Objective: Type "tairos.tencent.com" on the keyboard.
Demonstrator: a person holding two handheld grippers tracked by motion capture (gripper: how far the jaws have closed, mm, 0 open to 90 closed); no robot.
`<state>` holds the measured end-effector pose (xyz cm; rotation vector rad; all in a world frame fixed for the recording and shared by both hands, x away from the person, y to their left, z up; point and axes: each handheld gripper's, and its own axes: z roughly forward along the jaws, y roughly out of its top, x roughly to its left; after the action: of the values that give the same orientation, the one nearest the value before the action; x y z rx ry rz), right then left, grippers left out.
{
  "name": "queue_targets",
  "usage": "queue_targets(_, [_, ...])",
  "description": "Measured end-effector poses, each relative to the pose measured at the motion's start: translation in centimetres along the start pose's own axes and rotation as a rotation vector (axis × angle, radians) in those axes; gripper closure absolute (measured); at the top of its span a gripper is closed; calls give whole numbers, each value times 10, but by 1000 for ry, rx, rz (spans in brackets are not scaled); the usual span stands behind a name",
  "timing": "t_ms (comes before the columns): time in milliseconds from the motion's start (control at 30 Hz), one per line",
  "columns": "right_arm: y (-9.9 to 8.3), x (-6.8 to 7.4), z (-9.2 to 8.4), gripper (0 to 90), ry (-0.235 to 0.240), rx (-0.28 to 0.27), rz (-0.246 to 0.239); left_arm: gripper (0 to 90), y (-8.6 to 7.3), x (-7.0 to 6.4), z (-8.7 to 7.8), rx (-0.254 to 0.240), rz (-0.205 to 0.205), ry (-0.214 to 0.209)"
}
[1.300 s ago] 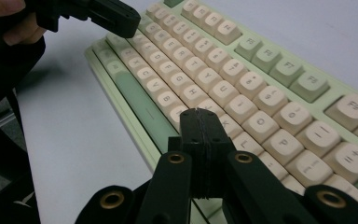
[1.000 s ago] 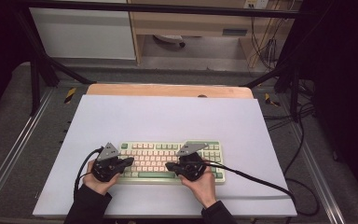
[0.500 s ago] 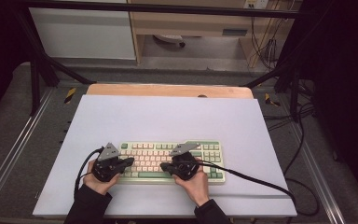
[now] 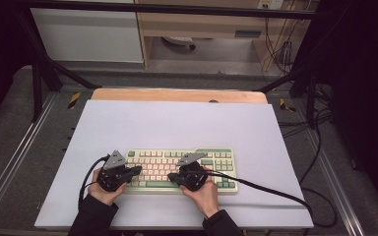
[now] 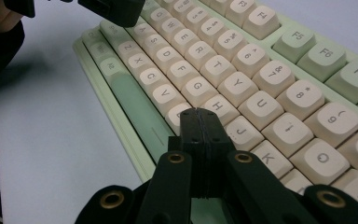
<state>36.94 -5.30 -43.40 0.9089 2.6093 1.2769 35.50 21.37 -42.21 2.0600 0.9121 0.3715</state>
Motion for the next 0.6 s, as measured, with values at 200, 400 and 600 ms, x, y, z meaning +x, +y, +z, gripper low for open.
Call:
queue_targets(200, [3, 0, -5, 900, 6, -14, 7, 900, 0, 0, 0, -1, 3, -1])
queue_targets(400, [6, -2, -15, 900, -11, -20, -2, 900, 1, 0, -1, -6, 1, -1])
queue_targets(600, [8, -5, -27, 900, -22, -24, -15, 900, 1, 0, -2, -6, 0, -2])
